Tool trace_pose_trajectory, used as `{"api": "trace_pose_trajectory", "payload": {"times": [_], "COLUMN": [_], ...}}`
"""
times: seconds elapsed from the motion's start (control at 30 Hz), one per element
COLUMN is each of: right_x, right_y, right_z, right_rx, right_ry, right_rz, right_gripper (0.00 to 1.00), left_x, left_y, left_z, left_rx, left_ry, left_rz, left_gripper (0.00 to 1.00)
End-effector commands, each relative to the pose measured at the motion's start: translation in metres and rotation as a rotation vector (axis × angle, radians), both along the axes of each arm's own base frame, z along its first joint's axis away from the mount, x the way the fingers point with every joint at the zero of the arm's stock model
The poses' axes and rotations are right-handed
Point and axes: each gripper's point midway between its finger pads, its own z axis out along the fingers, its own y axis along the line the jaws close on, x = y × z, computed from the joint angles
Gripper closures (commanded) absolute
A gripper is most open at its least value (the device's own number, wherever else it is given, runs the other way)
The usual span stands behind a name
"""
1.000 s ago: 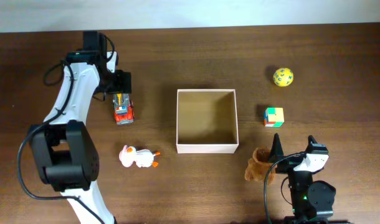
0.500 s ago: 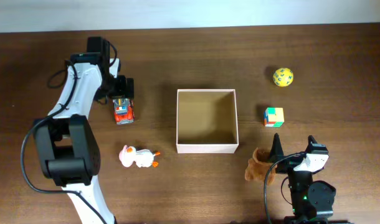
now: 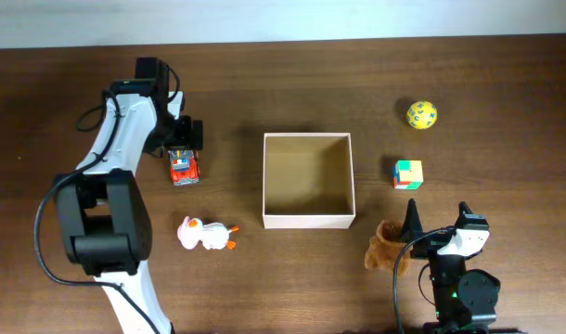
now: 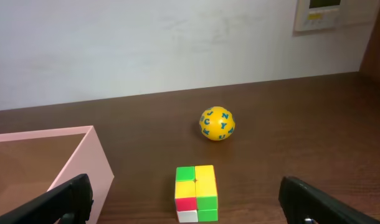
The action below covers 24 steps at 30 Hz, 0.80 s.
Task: Pack container
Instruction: 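Lower the left gripper onto the truck and close on it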
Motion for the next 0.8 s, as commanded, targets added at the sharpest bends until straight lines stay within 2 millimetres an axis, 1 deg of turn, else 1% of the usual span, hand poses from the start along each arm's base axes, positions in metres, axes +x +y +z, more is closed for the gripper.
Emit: {"api": "trace_pose_trajectory", "payload": {"times": [0.0, 0.27, 0.47, 0.6, 0.77], "right_x": [0.0, 0.0, 0.0, 0.0, 0.0], "right_y": [-0.001, -0.001, -0.001, -0.001, -0.001], "right_z": [-0.002, -0.002, -0.002, -0.002, -0.002], "right_rx": [0.003, 0.003, 0.003, 0.003, 0.003], "right_ry": [-0.001, -0.001, -0.001, -0.001, -0.001], "right_rz": [-0.005, -0.005, -0.005, -0.005, -0.005], "right_gripper": [0.01, 0.01, 0.01, 0.01, 0.01], "left_x": [-0.003, -0.001, -0.001, -0.005, -0.015], "left_y": [-0.011, -0.01, -0.01, -0.01, -0.01], "left_z": [-0.005, -0.005, -0.006, -0.01, -0.019], "left_rx": [-0.006, -0.003, -0.01, -0.009, -0.007], "left_ry": [0.014, 0.004, 0.003, 0.018, 0.052], "left_rz": [-0.022, -0.004, 0.043, 0.044, 0.044], "left_gripper": [0.02, 0.03, 0.04, 0.04, 0.04]}}
